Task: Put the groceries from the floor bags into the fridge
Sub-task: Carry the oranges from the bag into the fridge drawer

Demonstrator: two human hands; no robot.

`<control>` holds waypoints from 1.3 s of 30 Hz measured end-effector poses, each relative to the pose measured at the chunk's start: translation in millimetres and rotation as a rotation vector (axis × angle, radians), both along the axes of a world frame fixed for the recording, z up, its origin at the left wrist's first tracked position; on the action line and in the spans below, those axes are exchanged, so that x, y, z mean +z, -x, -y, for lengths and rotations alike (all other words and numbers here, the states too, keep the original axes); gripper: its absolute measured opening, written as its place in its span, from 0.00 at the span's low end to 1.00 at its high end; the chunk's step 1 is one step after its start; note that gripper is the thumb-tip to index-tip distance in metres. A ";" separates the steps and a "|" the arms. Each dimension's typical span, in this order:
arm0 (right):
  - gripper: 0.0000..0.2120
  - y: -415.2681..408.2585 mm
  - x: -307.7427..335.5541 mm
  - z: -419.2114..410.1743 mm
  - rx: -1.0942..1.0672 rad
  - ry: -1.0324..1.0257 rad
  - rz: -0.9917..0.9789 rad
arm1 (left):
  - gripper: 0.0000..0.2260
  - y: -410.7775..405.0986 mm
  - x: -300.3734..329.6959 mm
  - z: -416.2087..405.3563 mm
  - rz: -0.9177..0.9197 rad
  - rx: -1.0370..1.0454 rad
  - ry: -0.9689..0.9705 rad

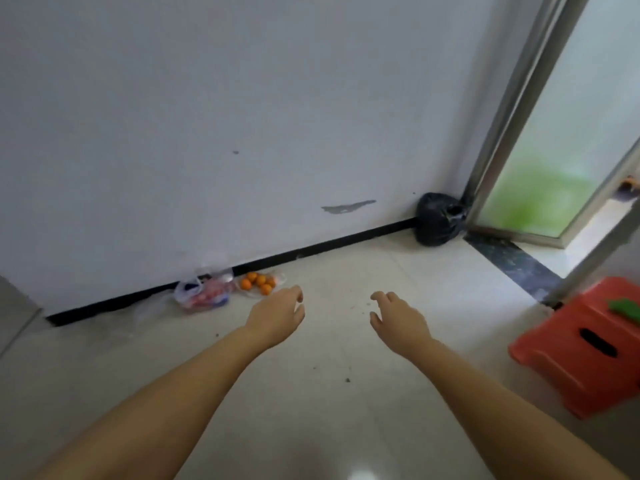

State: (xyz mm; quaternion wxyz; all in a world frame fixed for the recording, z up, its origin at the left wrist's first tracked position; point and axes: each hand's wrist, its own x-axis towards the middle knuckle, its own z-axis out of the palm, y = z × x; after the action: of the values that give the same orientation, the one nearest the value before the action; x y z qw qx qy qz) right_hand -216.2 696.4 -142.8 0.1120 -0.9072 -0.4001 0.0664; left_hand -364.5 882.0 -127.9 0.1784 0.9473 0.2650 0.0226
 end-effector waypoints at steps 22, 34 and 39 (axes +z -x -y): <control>0.21 -106.0 -65.2 -421.8 0.428 0.333 -0.167 | 0.10 -62.5 -75.0 -341.2 -0.187 0.372 0.318; 0.18 -189.3 -209.5 -591.3 0.142 0.417 -0.436 | 0.09 -153.9 -209.8 -538.1 -0.331 0.289 0.498; 0.18 -215.0 -351.6 -656.5 0.126 0.423 -0.519 | 0.11 -198.6 -355.9 -596.9 -0.398 0.279 0.554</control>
State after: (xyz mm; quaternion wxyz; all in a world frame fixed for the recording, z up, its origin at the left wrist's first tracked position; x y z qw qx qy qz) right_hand -1.2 1352.9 -494.4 0.0151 -0.8367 -0.3907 0.3834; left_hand -165.9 1478.9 -483.9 0.3685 0.8037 0.4171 -0.2106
